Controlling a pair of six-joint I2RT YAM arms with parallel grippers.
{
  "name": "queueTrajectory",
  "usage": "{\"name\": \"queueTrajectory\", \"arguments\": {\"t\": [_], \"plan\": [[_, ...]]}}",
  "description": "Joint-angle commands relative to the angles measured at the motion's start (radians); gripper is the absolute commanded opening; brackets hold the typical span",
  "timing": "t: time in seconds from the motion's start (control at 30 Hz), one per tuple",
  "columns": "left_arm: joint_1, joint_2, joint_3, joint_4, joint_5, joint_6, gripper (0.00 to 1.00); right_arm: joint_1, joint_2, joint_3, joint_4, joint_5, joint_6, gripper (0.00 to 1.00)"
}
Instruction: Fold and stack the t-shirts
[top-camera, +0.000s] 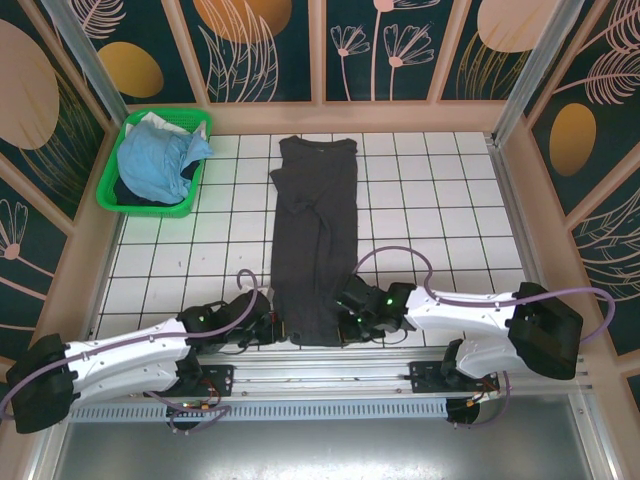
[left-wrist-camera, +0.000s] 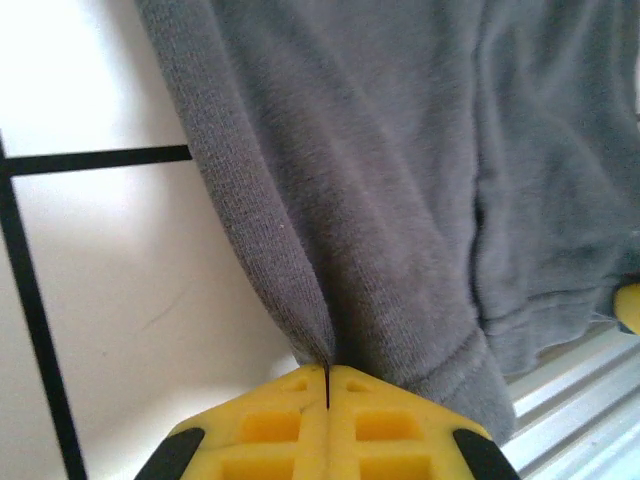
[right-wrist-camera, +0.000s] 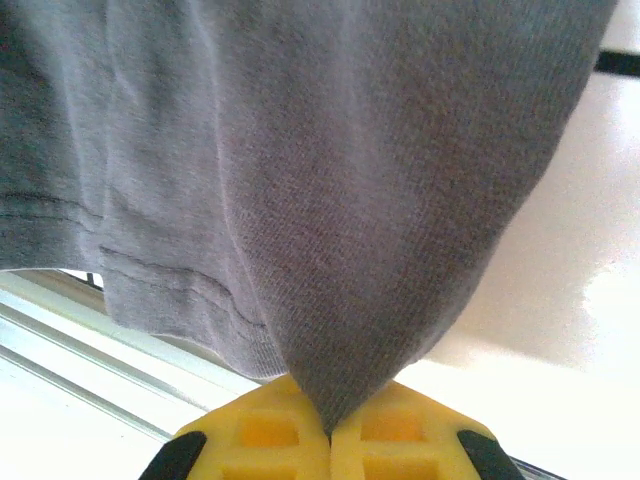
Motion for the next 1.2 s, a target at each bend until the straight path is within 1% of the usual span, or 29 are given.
{"name": "queueTrajectory", "arguments": {"t": [0.0,0.07,0.17,0.2,0.27,0.37,0.47,0.63,0.7,0.77,0.87,0.9,1.0,1.07,1.17], "plan": [[-0.005,-0.032,0.042,-0.036,-0.052,0.007,0.0,-0.013,-0.026,0.063,-0.073,0.059,-0.041,0.0],[-0.004,-0.046,0.066,-0.055,-0.103,0.023,0.0,-0.028,-0.045,0.088,-0.077,0.081,-0.057,0.0],[0.004,-0.033,0.119,-0.043,-0.245,0.076,0.0,-0.073,-0.06,0.126,-0.052,0.103,-0.092,0.0],[0.021,-0.015,0.133,-0.02,-0.284,0.093,0.0,-0.095,-0.06,0.14,-0.038,0.109,-0.112,0.0],[0.078,0.031,0.16,0.051,-0.305,0.155,0.0,-0.138,-0.057,0.163,-0.013,0.128,-0.145,0.0],[0.19,0.11,0.194,0.164,-0.27,0.24,0.0,-0.23,-0.032,0.193,0.04,0.124,-0.209,0.0],[0.27,0.198,0.266,0.182,-0.283,0.31,0.0,-0.323,0.0,0.225,0.088,0.135,-0.255,0.0],[0.393,0.338,0.371,0.247,-0.215,0.399,0.0,-0.455,0.052,0.25,0.188,0.054,-0.316,0.0],[0.419,0.41,0.426,0.249,-0.207,0.434,0.0,-0.5,0.087,0.275,0.194,0.02,-0.337,0.0],[0.447,0.484,0.478,0.253,-0.19,0.456,0.0,-0.539,0.127,0.303,0.201,0.013,-0.358,0.0],[0.489,0.572,0.528,0.267,-0.153,0.477,0.0,-0.591,0.197,0.342,0.222,-0.052,-0.387,0.0],[0.5,0.596,0.541,0.269,-0.142,0.484,0.0,-0.592,0.218,0.354,0.229,-0.064,-0.391,0.0],[0.54,0.656,0.567,0.287,-0.133,0.497,0.0,-0.639,0.288,0.402,0.247,-0.123,-0.412,0.0],[0.571,0.703,0.589,0.299,-0.09,0.501,0.0,-0.658,0.344,0.44,0.253,-0.157,-0.424,0.0],[0.592,0.769,0.631,0.3,-0.061,0.508,0.0,-0.674,0.423,0.502,0.231,-0.162,-0.442,0.0]]}}
